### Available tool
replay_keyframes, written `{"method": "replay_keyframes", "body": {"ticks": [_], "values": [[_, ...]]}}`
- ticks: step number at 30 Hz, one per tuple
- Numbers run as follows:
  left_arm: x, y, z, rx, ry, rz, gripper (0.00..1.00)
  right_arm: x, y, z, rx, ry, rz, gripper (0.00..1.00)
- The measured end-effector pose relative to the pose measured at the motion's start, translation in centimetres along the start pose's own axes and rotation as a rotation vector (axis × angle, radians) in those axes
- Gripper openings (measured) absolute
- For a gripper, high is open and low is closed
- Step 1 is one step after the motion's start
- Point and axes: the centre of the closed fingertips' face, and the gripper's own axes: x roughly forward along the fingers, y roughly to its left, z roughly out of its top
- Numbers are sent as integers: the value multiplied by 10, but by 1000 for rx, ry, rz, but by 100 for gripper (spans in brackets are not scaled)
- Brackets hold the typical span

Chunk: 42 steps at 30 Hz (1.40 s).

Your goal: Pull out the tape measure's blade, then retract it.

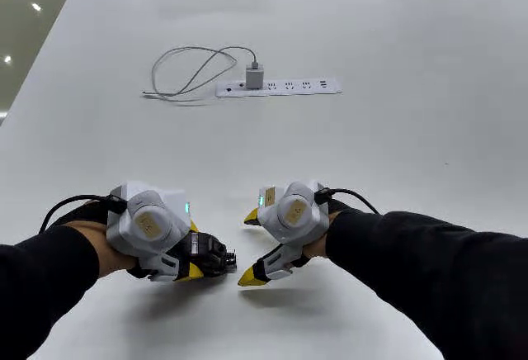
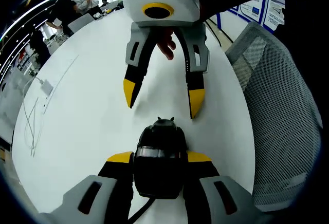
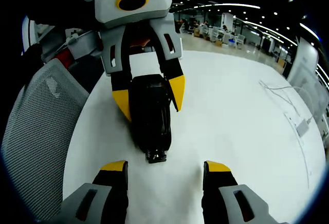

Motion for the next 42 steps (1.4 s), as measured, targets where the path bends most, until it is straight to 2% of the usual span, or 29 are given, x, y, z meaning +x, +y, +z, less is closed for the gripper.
{"method": "replay_keyframes", "body": {"ticks": [8, 12, 27, 35, 38, 42], "values": [[0, 0, 0, 8, -3, 2, 33, 5, 5, 4, -25, 12, 21, 41], [1, 1, -1, 11, -4, 5, 33, 8, 5, 2, -63, 28, 28, 36], [4, 1, -3, 13, 6, 3, 34, 17, 11, 3, -87, 54, 68, 14], [4, 1, -3, 15, 1, 1, 34, 18, 12, 3, -93, 63, 76, 12], [4, 0, -3, 19, 3, 1, 34, 19, 12, 4, -71, 80, 65, 12], [4, 1, -4, 23, 3, 2, 34, 19, 12, 3, -83, 93, 49, 11]]}}
